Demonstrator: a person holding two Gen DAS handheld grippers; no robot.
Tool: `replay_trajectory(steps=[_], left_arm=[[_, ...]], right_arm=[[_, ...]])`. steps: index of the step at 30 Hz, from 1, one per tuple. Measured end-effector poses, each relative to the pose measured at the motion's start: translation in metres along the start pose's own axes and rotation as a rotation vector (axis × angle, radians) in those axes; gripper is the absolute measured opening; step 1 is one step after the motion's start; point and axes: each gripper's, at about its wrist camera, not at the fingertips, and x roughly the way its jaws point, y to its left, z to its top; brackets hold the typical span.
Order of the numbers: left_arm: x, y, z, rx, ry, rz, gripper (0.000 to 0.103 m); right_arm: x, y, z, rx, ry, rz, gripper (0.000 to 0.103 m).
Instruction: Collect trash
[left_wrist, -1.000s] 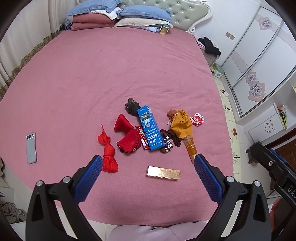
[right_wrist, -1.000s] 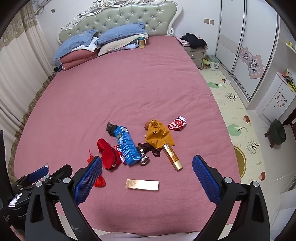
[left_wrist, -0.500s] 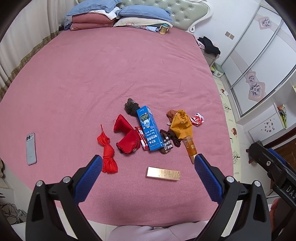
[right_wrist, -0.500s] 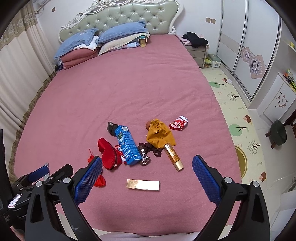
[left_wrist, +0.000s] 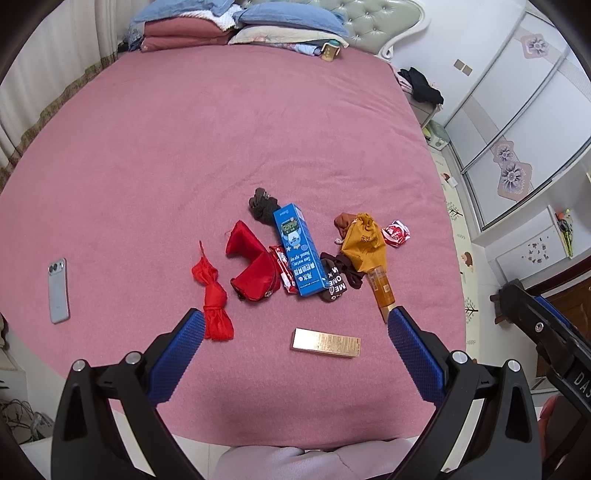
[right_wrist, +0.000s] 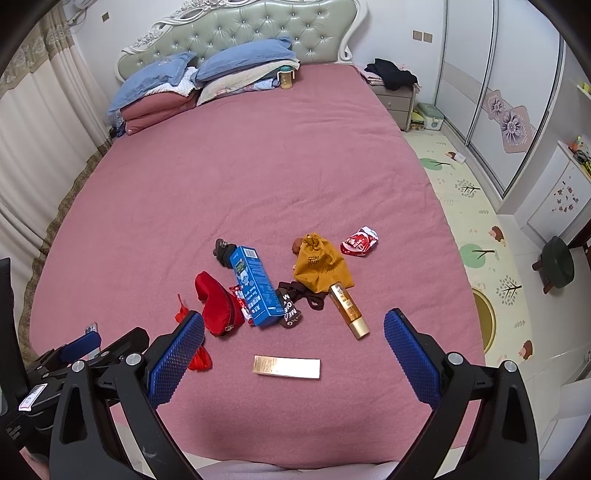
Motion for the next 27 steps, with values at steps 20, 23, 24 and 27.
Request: replay_trajectory(steps=[20,23,24,27], left_arm=[[0.053,0.06,-0.007,-0.164,0.078,0.048,0.099],[0.066,0.076,-0.008,-0.177,0.083,0.08,0.099],[0.07,0.081,-0.008,-0.18,0.086,0.091,0.099],[0.089,0.097,-0.009,-0.2,0.104,0.108,0.099]], right_arm=[[0.054,0.031,-0.003,-0.102,0.138,0.119,0.083],[0.066,0.045,-0.005,-0.134,0.155,0.14,0.083],[0.071,0.05,-0.006,-0.144,0.162,0.146,0.083],[0.087,0.063,-0.007,-0.177,0.181,0.159,0.082]])
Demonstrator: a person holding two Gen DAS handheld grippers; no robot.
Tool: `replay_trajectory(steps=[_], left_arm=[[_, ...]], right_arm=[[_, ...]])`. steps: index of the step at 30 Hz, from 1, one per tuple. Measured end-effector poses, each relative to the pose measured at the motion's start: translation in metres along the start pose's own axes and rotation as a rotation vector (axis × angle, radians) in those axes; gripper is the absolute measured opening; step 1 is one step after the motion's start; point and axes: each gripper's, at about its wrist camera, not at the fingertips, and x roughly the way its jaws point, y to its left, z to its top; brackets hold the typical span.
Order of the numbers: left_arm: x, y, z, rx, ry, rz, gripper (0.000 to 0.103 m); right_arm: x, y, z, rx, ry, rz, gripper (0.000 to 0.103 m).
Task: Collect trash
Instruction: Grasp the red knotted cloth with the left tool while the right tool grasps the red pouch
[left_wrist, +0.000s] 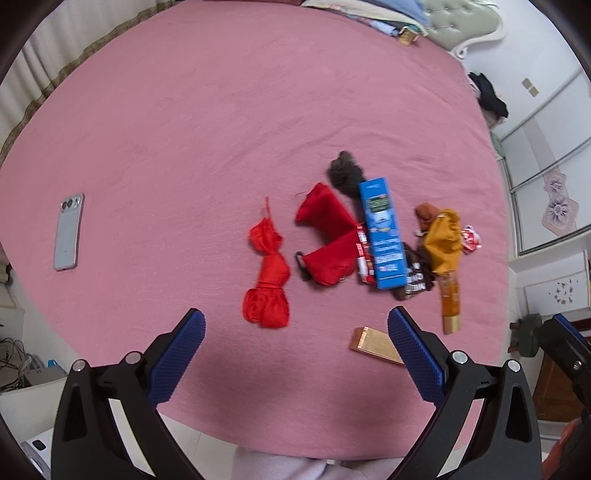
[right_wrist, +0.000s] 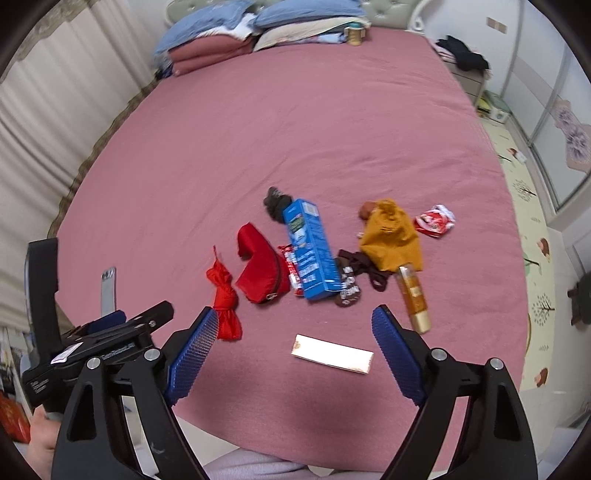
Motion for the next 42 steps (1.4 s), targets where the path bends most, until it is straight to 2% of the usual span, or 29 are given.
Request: replay_trajectory(steps=[4,8,17,22,27,32,34,36,37,38,39,41,42], left_arm=[[0.032,0.016,0.004,-0.018,0.036,0.014,0.099],[0.069,0.032,0.008,-0.048,0.07,0.003,0.099],[0.15,0.053,0.023,-0.1,0.139,-0.012,0.099],[0.184,0.058,0.023,-0.116,0.166,-0.028,0.098],[0.215,0.061,0.014,-0.128,0.222,-0.05,0.083],[0.224,0.06,0.01,-0.117,0.206,-0.039,0.083],[0.225,0.059,0.01,-0.11,0.206,-0.025,0.08],[0.225,0.058,0.009,-0.104,0.204,-0.017,0.072],[0.225,0.057,0.009,-0.1,0.203,-0.014,0.068],[0.224,0.057,0.009,-0.098,0.201,-0.021,0.059],[0.222,0.056,0.009,-0.094,0.201,-0.04,0.045],[0.22,0.051,0.01,-0.086,0.215,-0.079,0.031],[0.219,0.048,0.01,-0.076,0.214,-0.074,0.029]], right_arm=[[0.029,0.012,0.007,-0.038,0.025,0.017,0.082],[0.06,0.02,0.014,-0.06,0.052,0.027,0.077],[0.133,0.028,0.029,-0.088,0.091,0.04,0.075],[0.164,0.033,0.038,-0.084,0.113,0.052,0.068],[0.195,0.042,0.045,-0.096,0.133,0.076,0.064],[0.229,0.053,0.047,-0.111,0.19,0.096,0.055],[0.243,0.056,0.046,-0.116,0.215,0.081,0.047],[0.256,0.056,0.044,-0.115,0.242,0.067,0.034],[0.261,0.054,0.044,-0.111,0.251,0.05,0.033],[0.264,0.052,0.044,-0.102,0.251,0.046,0.029],[0.265,0.05,0.044,-0.095,0.252,0.046,0.024],[0.264,0.047,0.044,-0.077,0.253,0.055,0.019],[0.262,0.044,0.044,-0.065,0.255,0.059,0.015]])
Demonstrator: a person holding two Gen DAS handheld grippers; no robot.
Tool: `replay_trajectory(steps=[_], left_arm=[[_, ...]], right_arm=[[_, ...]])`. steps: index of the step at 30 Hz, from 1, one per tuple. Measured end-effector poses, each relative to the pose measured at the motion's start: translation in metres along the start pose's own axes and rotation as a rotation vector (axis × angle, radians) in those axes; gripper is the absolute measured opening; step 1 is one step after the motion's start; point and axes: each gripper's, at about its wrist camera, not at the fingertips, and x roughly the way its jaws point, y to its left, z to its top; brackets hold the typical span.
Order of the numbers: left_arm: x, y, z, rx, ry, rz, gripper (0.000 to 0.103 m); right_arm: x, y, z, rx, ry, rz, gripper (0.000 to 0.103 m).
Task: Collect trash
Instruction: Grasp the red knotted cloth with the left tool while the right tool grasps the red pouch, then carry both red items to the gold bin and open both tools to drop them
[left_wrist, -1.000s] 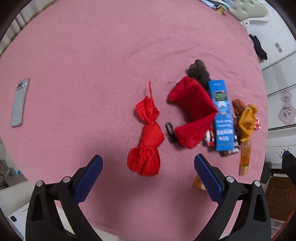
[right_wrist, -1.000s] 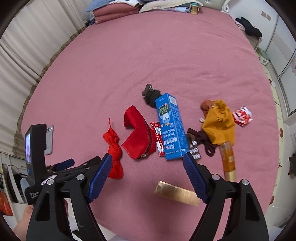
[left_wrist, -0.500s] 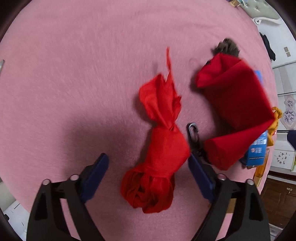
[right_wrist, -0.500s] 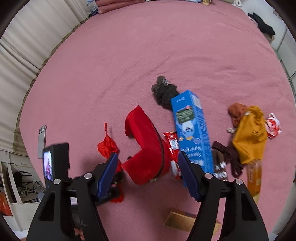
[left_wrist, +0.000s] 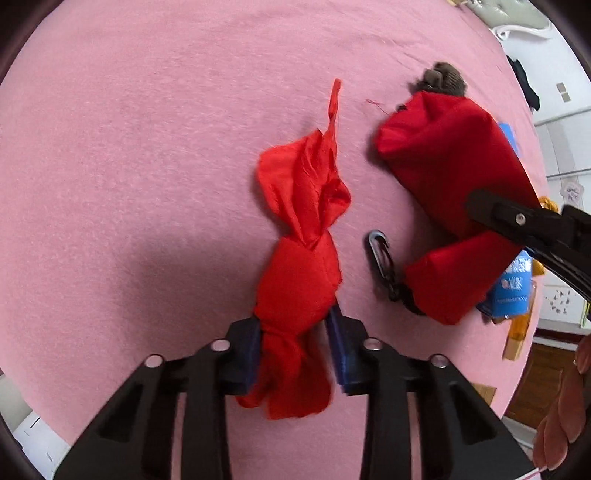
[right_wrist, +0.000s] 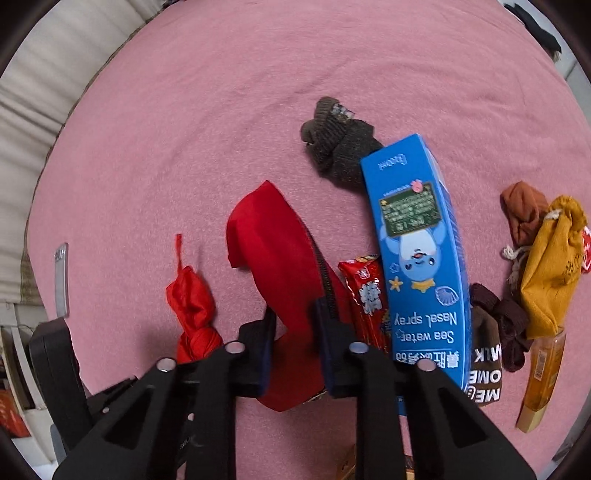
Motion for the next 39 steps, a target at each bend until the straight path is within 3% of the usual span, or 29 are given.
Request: replay_trajectory(steps=[6,12,19,27,32,39], left_arm=[[-0.017,-0.004,-0.005,-0.002,-0.015,-0.024,0.025],[-0.06,-0.011,-0.021,0.008,-0.048,-0.074,0.025],[-0.097,-0.053,-0.038,0.095,-0.079,-0.092,0.025],[-0.126,-0.152,-0.074,0.305,-0.068,-0.134,0.025],[-0.119,-0.244,-0.105,0.454,-0.036,-0.166,0.025],[-0.097,-0.366,-0.174,0.638,0.016,-0.205,0.025]], right_arm=[[-0.023,-0.011,-0.008,0.043,-0.015,0.105,0.007],[-0.07,-0.026,-0.022,0.087,-0.046,0.168,0.006],[-0.128,-0.087,-0.054,0.2,-0.119,0.159,0.006],[-0.203,-0.192,-0.11,0.367,-0.22,0.13,0.006],[-0.245,-0.266,-0.155,0.481,-0.276,0.097,0.007],[-0.292,-0.378,-0.229,0.647,-0.335,0.024,0.007]])
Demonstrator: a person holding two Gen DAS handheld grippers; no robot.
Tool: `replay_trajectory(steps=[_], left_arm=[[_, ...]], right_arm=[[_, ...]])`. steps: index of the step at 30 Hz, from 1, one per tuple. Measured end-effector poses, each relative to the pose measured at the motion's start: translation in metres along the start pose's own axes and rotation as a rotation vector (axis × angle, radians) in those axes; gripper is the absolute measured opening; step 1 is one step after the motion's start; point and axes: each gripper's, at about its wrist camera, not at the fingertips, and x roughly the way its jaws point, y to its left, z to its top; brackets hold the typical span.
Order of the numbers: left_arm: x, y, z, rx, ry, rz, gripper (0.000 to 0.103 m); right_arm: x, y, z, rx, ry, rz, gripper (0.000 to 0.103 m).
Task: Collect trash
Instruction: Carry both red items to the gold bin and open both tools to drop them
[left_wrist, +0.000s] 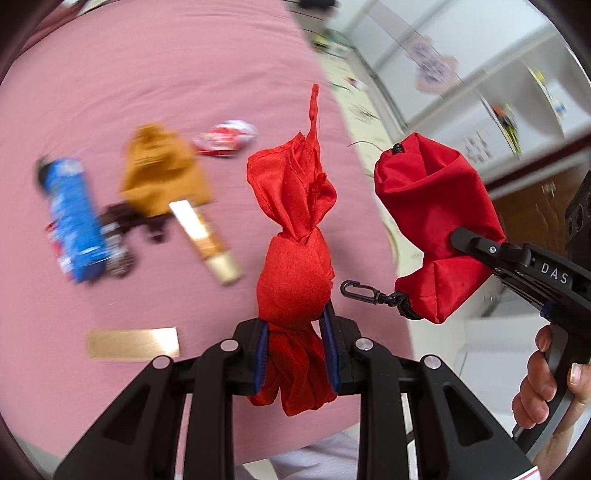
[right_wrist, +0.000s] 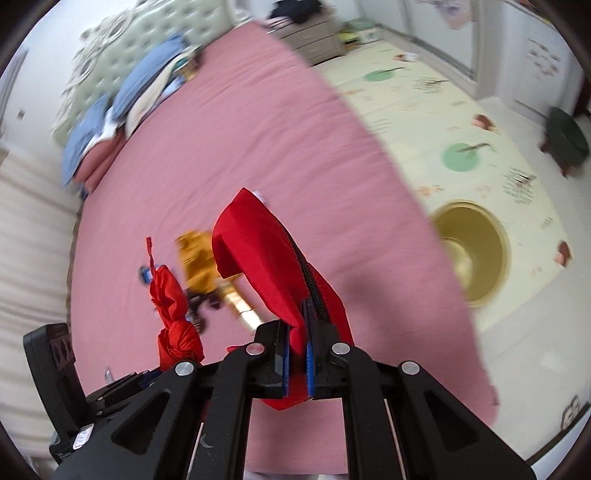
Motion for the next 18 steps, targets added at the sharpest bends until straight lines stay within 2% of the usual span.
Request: replay_trajectory(steps=[8,13,14,18], left_arm=[[0.064,-0.131,0.012,0.185,0.066,-0.043,0.025],[0.106,-0.185,0.022,0.252,0.128,-0.059,0.026],[0.116,-0.194,0.023,0.261,0.18,-0.083,0.026],[0.153,-0.225,0.032,0.298,0.218,-0.106,0.026]], right_arm=[[-0.04,-0.128,0.009,0.169,-0.065,-0.069,0.007],[-0.044,-0.19,0.014,0.246,-0.073,-0.1,0.007],[-0.043,-0.197,0.014,0.255,-0.073,-0.107,0.007],[-0.036,-0.238,0.021,0.303,-0.065,-0.122,0.007]])
